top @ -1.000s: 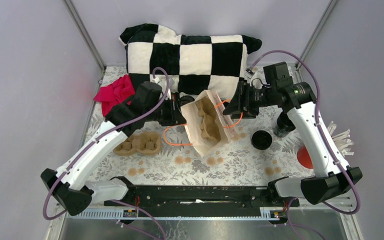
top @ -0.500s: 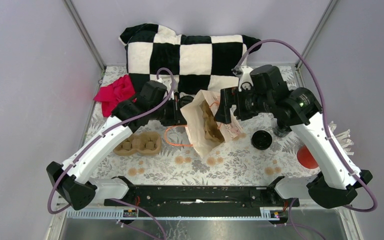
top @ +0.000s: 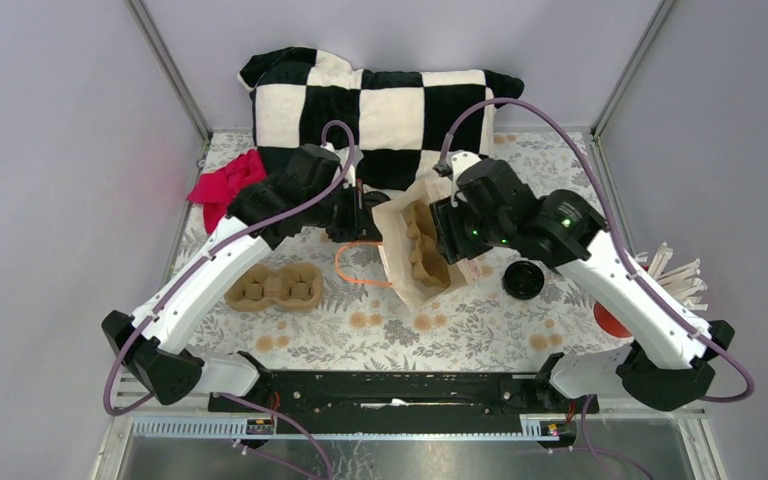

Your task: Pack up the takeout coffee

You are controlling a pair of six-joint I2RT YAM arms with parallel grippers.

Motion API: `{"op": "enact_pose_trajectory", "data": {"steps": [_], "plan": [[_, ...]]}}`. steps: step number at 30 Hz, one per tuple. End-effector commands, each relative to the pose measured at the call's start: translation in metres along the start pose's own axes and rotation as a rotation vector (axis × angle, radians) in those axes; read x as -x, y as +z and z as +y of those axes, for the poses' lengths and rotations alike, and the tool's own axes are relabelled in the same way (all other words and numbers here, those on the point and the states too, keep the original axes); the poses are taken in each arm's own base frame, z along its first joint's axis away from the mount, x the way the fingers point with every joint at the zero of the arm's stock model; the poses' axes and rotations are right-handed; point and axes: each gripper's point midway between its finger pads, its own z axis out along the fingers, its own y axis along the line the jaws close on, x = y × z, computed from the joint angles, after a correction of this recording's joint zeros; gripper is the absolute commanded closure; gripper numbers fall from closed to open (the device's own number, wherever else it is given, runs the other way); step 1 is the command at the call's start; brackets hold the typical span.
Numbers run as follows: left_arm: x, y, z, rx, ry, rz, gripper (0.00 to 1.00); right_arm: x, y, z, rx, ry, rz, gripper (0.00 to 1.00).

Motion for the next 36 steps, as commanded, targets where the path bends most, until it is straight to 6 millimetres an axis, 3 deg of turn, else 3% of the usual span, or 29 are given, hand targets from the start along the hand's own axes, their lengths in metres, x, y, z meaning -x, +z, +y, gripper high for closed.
{"op": "enact_pose_trajectory", "data": {"steps": [1,4,5,7,8,11,13,15,17,19,20,22,24,26,28,29,31,32,33,35,36], "plan": [[0.011,-0.014,-0.026,-0.071,-0.009,-0.004,1.00,0.004,0.020,-0.028,-0.237,-0.033,-0.012,0.56],[0.012,-0.018,-0.037,-0.099,-0.039,0.030,1.00,0.011,0.021,-0.027,-0.260,-0.033,-0.050,0.67],[0.013,-0.020,-0.043,-0.116,-0.048,0.039,1.00,0.011,0.019,-0.027,-0.265,-0.029,-0.058,0.74],[0.018,-0.030,-0.060,-0.156,-0.093,0.052,1.00,0.006,0.009,-0.033,-0.302,-0.023,-0.042,0.97],[0.020,-0.036,-0.069,-0.175,-0.125,0.064,1.00,0.004,0.000,-0.035,-0.323,-0.014,-0.031,1.00],[0.028,-0.059,-0.101,-0.260,-0.173,0.084,1.00,0.004,-0.033,-0.022,-0.310,-0.018,-0.005,1.00],[0.032,-0.064,-0.090,-0.179,-0.217,0.077,1.00,0.003,-0.038,-0.009,-0.241,0.011,-0.008,1.00],[0.025,-0.055,-0.087,-0.209,-0.256,0.137,1.00,-0.016,-0.017,-0.007,-0.224,0.022,0.022,1.00],[0.004,-0.030,-0.079,-0.245,-0.331,0.253,1.00,-0.043,0.007,-0.019,-0.244,0.063,0.045,1.00],[-0.005,-0.019,-0.079,-0.269,-0.388,0.300,1.00,-0.067,0.019,-0.029,-0.226,0.186,0.092,1.00],[-0.002,-0.023,-0.087,-0.279,-0.373,0.280,1.00,-0.069,0.017,-0.030,-0.197,0.242,0.087,1.00],[0.022,-0.054,-0.128,-0.367,-0.274,0.183,1.00,-0.054,-0.003,-0.020,-0.103,0.290,0.011,1.00],[0.032,-0.069,-0.148,-0.413,-0.246,0.159,1.00,-0.040,-0.021,-0.007,-0.023,0.292,-0.033,1.00],[0.029,-0.056,-0.136,-0.375,-0.260,0.160,1.00,-0.040,-0.022,-0.008,-0.018,0.277,-0.040,1.00],[0.005,-0.021,-0.091,-0.225,-0.344,0.222,1.00,-0.055,-0.005,-0.013,-0.045,0.244,0.000,1.00],[-0.008,-0.014,-0.088,-0.240,-0.375,0.284,1.00,-0.059,-0.003,-0.016,-0.066,0.217,0.033,1.00],[-0.005,-0.036,-0.129,-0.375,-0.323,0.257,1.00,-0.044,-0.022,-0.019,-0.108,0.172,0.066,1.00],[0.005,-0.050,-0.141,-0.383,-0.256,0.178,1.00,-0.031,-0.036,-0.020,-0.130,0.158,0.042,1.00],[0.010,-0.057,-0.137,-0.335,-0.226,0.132,1.00,-0.018,-0.049,-0.022,-0.147,0.152,-0.004,1.00],[0.006,-0.043,-0.099,-0.181,-0.170,0.109,1.00,-0.009,-0.055,-0.028,-0.175,0.131,-0.058,1.00],[-0.007,-0.027,-0.074,-0.099,-0.168,0.146,1.00,-0.015,-0.042,-0.029,-0.167,0.105,-0.061,1.00]]}}
